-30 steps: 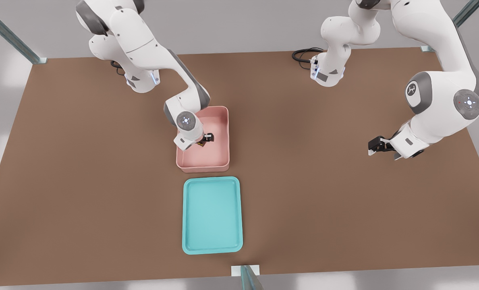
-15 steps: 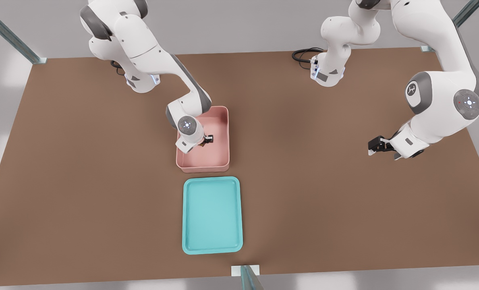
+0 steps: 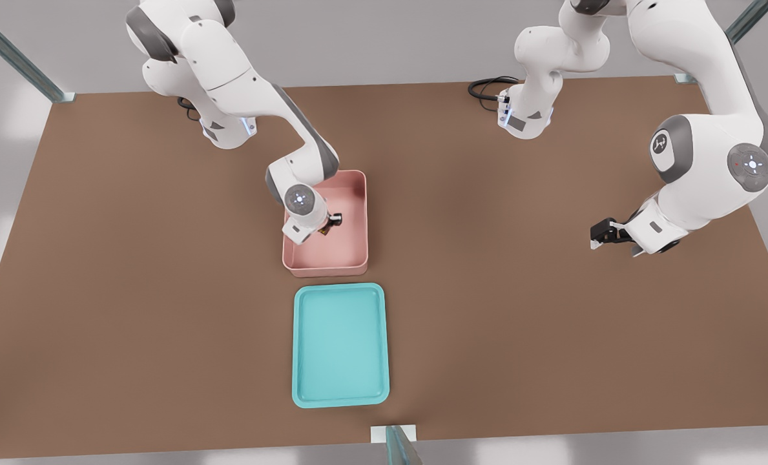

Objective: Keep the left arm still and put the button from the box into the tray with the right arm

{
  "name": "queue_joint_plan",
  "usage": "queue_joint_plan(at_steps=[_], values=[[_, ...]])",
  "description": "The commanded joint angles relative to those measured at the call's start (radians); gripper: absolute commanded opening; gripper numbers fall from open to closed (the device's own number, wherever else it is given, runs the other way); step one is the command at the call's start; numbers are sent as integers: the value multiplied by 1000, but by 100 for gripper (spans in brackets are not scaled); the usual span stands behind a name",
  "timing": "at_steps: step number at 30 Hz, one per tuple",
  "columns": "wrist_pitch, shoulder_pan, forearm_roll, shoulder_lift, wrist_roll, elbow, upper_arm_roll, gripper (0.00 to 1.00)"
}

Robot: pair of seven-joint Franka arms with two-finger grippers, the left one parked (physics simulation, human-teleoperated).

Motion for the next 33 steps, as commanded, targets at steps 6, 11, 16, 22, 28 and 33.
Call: queue_joint_plan(at_steps=[6,11,16,22,28,33], values=[[-10,-10,3,-1,-62,3,0,44],[-85,-9,23,-61,-60,17,0,43],[-280,-10,23,-104,-51,188,-10,41],[-467,-98,9,-7,-123,511,-13,41],[-624,-173,3,261,-227,953,-13,41],[-565,-199,3,387,-333,1083,-23,39]])
